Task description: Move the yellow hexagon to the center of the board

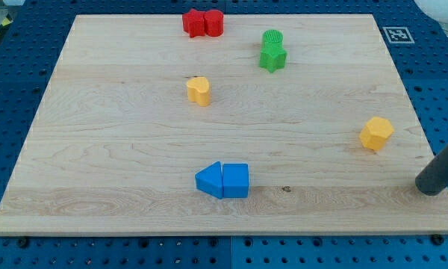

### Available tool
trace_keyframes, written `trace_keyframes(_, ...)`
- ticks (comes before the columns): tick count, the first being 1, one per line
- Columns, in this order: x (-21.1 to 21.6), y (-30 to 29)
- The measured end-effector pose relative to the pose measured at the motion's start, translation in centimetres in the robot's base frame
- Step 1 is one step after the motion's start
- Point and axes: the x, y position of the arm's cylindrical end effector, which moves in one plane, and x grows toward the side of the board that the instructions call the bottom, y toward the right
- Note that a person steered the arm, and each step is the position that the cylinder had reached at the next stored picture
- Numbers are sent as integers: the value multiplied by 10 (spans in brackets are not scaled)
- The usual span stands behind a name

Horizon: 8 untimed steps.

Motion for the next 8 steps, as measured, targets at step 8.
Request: trace_keyframes(8, -127, -82)
